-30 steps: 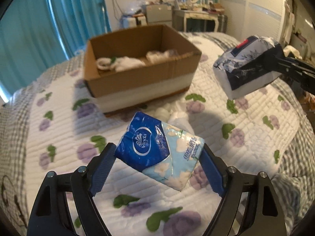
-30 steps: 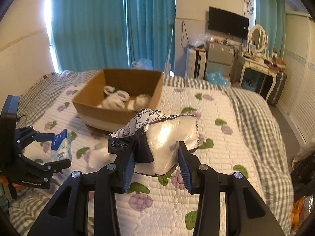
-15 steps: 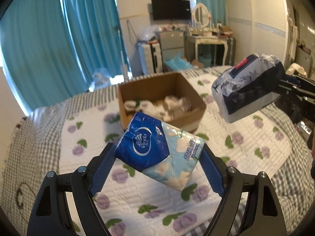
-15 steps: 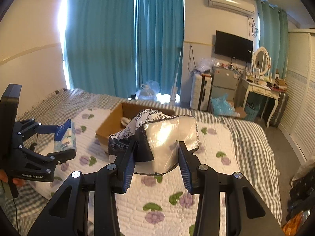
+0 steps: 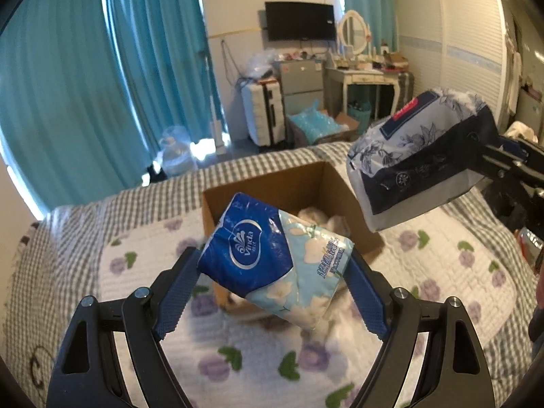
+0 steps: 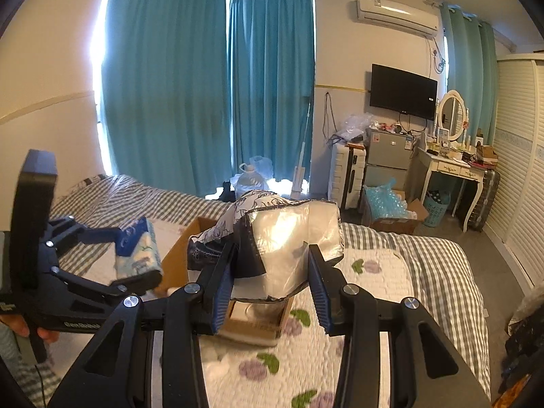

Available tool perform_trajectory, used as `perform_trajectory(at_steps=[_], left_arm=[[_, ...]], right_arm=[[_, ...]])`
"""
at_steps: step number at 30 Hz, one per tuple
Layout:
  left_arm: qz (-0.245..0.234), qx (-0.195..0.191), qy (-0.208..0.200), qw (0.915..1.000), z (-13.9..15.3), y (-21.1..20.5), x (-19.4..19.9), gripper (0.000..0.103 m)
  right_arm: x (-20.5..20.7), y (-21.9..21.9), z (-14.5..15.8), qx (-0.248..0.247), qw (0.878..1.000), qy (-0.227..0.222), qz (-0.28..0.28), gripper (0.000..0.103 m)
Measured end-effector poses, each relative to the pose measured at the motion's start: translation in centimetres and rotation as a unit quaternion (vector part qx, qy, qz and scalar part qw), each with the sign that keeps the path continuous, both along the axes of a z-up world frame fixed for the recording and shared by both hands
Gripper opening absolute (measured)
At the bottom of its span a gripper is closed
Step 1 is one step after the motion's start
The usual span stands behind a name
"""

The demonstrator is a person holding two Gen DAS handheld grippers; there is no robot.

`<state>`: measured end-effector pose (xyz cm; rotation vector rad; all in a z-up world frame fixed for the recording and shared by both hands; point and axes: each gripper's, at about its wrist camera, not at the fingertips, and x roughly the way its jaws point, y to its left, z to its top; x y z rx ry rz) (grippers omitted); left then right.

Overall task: Organize soft objects
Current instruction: 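Drop both tissue packs into the box and open both grippers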

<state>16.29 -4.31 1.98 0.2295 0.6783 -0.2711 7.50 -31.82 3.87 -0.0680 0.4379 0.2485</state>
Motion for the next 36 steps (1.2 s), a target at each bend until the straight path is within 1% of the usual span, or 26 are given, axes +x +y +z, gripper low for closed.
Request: perform_trajectory(at_steps=[3,5,8,9,11,12,13,16,21,22,23,24,25,26,29,32,36], left_arm=[[-0.003,0.004,0.011,0.9999,-1.2,-0.5,2.7,0.084],[-0.005,0.004,0.016,0.9999,-2.0,-0.5,3.8,0.084],[-0.009,-0.005,0.021,0.9997,-3.2,-0.5,5.7,0.086],[-0.008,-0.006,0.018,0.9998,-3.5,-0.6,6.1,0.086],[-0.002,0.01,0.0,0.9999,-4.0,-0.9,6.4,0.098],[0.003,0.018,-0.012,0.9998,-4.3,-1.0,6.7,0.098],[0.001,0.016,-0.016,0.9997,-4.5,-1.0,7.0,0.098],[0.007,0.009,-0.003,0.9999,-5.2,-0.5,8.0,0.098],[0.013,-0.003,-0.005,0.9999,-5.2,0.9,8.2,0.098],[0.013,-0.003,-0.005,0.9999,-5.1,1.1,8.3,0.098],[0.015,-0.005,-0.005,0.9999,-5.0,1.5,8.1,0.098],[0.016,-0.006,-0.005,0.9998,-5.0,1.6,8.1,0.098],[0.015,-0.009,-0.003,0.9998,-4.9,1.7,8.0,0.098],[0.015,-0.011,-0.002,0.9998,-4.7,1.9,7.8,0.098],[0.017,-0.011,-0.008,0.9998,-4.1,2.2,7.3,0.098],[0.021,-0.014,-0.01,0.9996,-3.2,2.6,6.4,0.098],[0.031,-0.013,-0.024,0.9992,-0.6,3.1,3.4,0.098]], right_arm=[[2.6,0.2,-0.4,0.002,1.0,0.001,-0.007,0.041],[3.9,0.2,-0.8,0.004,1.0,0.004,-0.009,0.041],[5.9,0.4,-1.7,0.007,1.0,0.01,-0.013,0.041],[6.6,0.6,-2.1,0.006,1.0,0.012,-0.014,0.041],[7.7,0.8,-2.7,0.004,1.0,0.017,-0.014,0.041],[8.1,0.8,-3.0,0.003,1.0,0.018,-0.015,0.041],[8.5,1.1,-3.4,0.002,1.0,0.02,-0.014,0.041],[9.8,1.6,-4.4,0.002,1.0,0.029,-0.01,0.041],[11.6,2.3,-5.6,0.012,0.999,0.032,-0.002,0.041],[12.0,2.5,-5.9,0.023,0.999,0.03,0.0,0.043],[12.2,2.5,-6.0,0.037,0.999,0.023,0.003,0.048],[12.5,2.5,-6.1,0.057,0.998,0.014,0.008,0.05],[12.8,2.5,-6.1,0.078,0.997,0.009,0.012,0.059],[13.2,2.6,-6.2,0.085,0.996,0.015,0.01,0.07],[13.3,2.8,-5.6,0.077,0.997,0.02,-0.003,0.072],[12.1,2.8,-4.4,0.051,0.998,0.019,-0.008,0.072],[9.1,2.6,-1.9,0.015,0.999,0.019,-0.024,0.076]])
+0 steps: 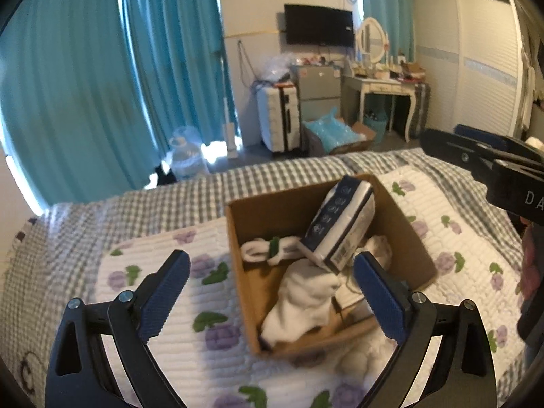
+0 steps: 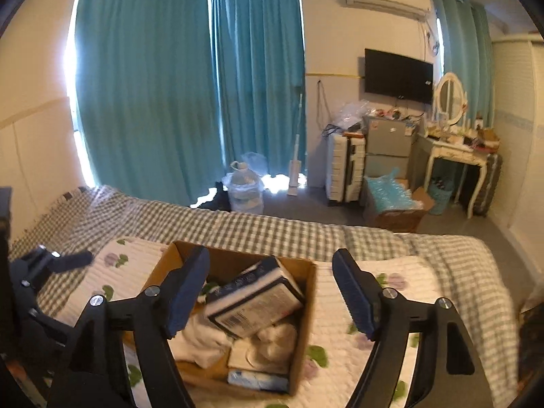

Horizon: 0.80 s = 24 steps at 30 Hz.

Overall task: Organize soft objects
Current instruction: 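Drop both tissue packs into the box and open both grippers, then grasp the white cloth with the right gripper while the left grasps the white cup-shaped item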

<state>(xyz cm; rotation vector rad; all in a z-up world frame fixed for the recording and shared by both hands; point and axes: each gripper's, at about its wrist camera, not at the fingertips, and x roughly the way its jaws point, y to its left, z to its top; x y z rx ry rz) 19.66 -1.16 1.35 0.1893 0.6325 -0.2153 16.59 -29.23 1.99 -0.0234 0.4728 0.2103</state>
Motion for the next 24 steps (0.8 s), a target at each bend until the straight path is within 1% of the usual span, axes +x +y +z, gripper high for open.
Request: perform_trajectory(at_steps=[3,5,7,8,13,15,19,24], left_arm=[[0.009,-0.006,-0.013,0.9999,2.0,0.8,-2.7,0.098],[0.016,-0.014,-0.024,0.9995,3.5,1.3,-5.0,0.099],[0.02,-0.02,-0.031,0.9991,4.6,1.8,-7.1,0.1],[0.021,-0.023,-0.035,0.9989,5.1,2.0,-8.2,0.103],[0.02,-0.038,-0.054,0.9976,7.1,2.2,-12.7,0.103],[0.02,-0.039,-0.06,0.9972,7.4,2.2,-14.5,0.103],[0.024,-0.039,-0.063,0.9969,7.0,2.2,-16.5,0.103],[0.035,-0.041,-0.046,0.9975,5.1,2.5,-17.0,0.103]], right_arm=[[-3.0,-0.3,2.3,-0.016,1.0,-0.007,0.001,0.081],[-5.3,-0.3,3.7,-0.029,0.999,-0.014,-0.001,0.087],[-7.7,-0.4,5.0,-0.04,0.999,-0.023,-0.002,0.09],[-8.8,-0.3,5.5,-0.045,0.999,-0.028,-0.003,0.093],[-13.8,0.1,7.1,-0.061,0.997,-0.047,-0.01,0.103],[-15.4,0.4,7.2,-0.065,0.997,-0.049,-0.007,0.103],[-17.8,1.0,6.5,-0.077,0.996,-0.04,0.0,0.103],[-19.0,1.4,3.8,-0.085,0.996,-0.01,0.01,0.103]])
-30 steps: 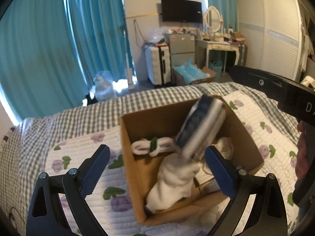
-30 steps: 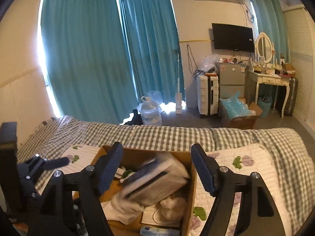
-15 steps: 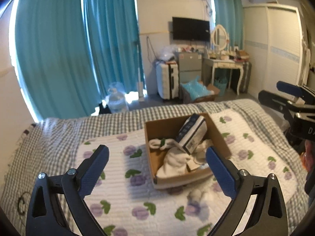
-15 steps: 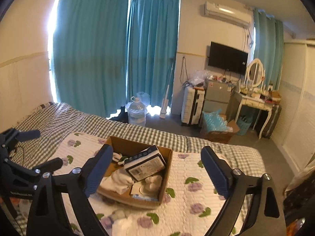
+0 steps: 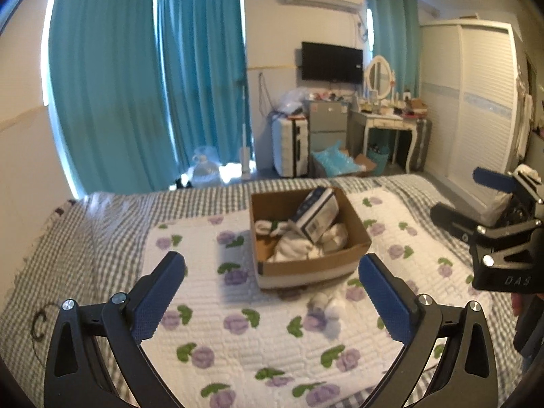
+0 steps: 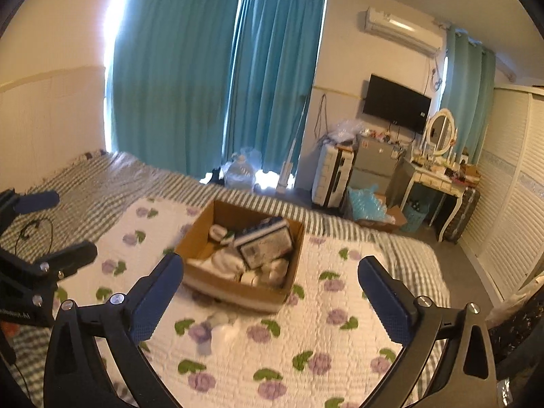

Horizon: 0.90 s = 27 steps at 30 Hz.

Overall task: Organize soft objects
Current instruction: 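Grasp the white cloth with the right gripper while the left grasps the white cup-shaped item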

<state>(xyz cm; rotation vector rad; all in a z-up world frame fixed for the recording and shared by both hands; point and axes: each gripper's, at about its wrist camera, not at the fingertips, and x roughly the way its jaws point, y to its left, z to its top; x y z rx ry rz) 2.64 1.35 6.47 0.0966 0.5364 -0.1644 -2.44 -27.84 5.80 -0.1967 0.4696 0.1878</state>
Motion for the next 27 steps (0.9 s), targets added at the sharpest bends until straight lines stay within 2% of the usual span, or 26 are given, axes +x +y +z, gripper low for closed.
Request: perform_trajectory(at_steps=[9,15,17,19,20,24,26,27], left_arm=[[0.014,0.007,0.074,0.9971,-7.0,0.5,2.5,0.103],[0.015,0.025,0.117,0.9927,-12.2,0.2,5.1,0.103],[0.017,0.033,0.13,0.9908,-13.8,0.2,6.1,0.103],[0.02,0.036,0.14,0.9893,-15.0,0.1,6.9,0.103],[0.02,0.036,0.147,0.9882,-15.8,0.2,7.4,0.103],[0.022,0.043,0.167,0.9849,-18.0,0.0,8.8,0.103],[0.022,0.045,0.175,0.9833,-18.8,-0.1,9.5,0.103],[0.021,0.045,0.178,0.9828,-19.1,-0.2,9.8,0.103]], right_arm=[[3.3,0.2,-8.4,0.011,0.996,0.089,0.023,0.103],[7.0,1.1,-15.0,0.013,0.987,0.154,0.041,0.1],[8.2,1.5,-17.0,0.007,0.984,0.173,0.045,0.089],[9.4,2.0,-19.0,0.002,0.98,0.192,0.05,0.084],[9.9,2.2,-19.8,0.001,0.979,0.199,0.054,0.077],[11.6,3.1,-22.8,-0.007,0.971,0.227,0.072,0.063],[12.3,3.5,-23.9,-0.01,0.967,0.24,0.08,0.044],[12.5,3.7,-24.3,-0.01,0.966,0.246,0.084,0.042]])
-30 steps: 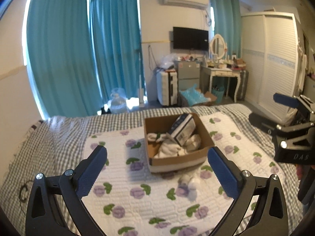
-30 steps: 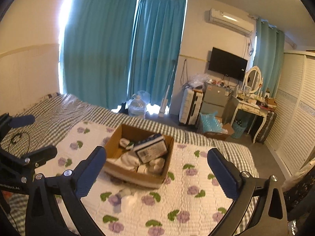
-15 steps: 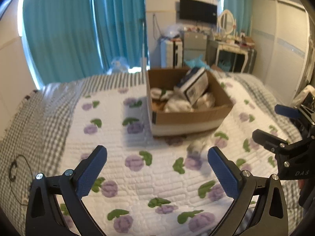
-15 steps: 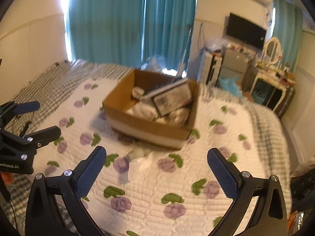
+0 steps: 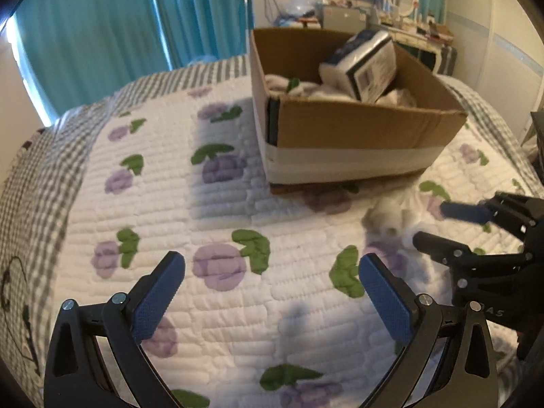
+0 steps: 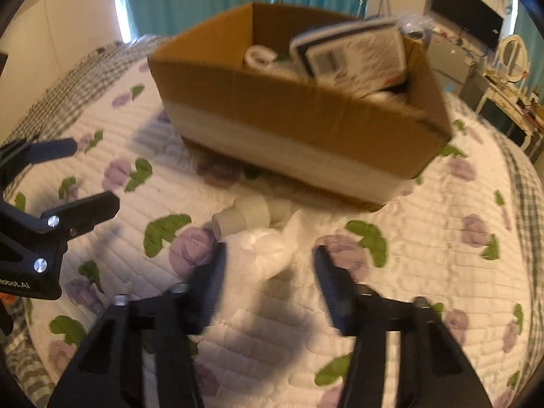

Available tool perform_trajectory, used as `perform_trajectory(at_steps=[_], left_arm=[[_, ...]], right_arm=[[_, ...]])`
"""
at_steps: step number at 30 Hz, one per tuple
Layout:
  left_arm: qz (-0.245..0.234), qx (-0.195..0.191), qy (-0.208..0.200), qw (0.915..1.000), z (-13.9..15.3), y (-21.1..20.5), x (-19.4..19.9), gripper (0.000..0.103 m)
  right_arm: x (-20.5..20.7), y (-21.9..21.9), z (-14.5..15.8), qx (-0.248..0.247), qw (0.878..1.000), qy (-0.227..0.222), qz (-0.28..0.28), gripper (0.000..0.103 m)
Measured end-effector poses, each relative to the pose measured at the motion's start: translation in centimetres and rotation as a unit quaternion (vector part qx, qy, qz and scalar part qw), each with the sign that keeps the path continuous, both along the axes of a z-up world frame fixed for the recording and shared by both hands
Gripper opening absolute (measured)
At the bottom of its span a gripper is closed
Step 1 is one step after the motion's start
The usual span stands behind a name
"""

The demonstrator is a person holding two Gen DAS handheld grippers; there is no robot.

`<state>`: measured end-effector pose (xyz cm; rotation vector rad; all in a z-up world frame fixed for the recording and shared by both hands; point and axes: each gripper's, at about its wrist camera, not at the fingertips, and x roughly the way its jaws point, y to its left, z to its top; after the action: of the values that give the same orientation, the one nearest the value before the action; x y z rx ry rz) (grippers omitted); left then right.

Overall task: Organize soft objects
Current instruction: 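Grasp the white cloth with the right gripper while the left grasps the white cup-shaped item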

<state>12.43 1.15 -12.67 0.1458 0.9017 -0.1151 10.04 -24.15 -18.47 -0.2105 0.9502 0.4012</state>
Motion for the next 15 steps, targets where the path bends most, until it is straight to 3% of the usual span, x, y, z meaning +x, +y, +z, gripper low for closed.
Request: perform_trajectory(at_steps=[7,15], left_arm=[[-0.011,-0.003,0.01,0.9999,-0.9,-1.5,1.1,0.103],[-0.05,0.002,0.016,0.9986,-1.1,-5.3,1.8,0.103]], right_arm=[[0.1,-1.0,-0.5,0.037,0.999,0.003,0.01,0.026],[-0.1,-6.0,2.2,0.042,0.997,-0.044,-0.043,0.025]])
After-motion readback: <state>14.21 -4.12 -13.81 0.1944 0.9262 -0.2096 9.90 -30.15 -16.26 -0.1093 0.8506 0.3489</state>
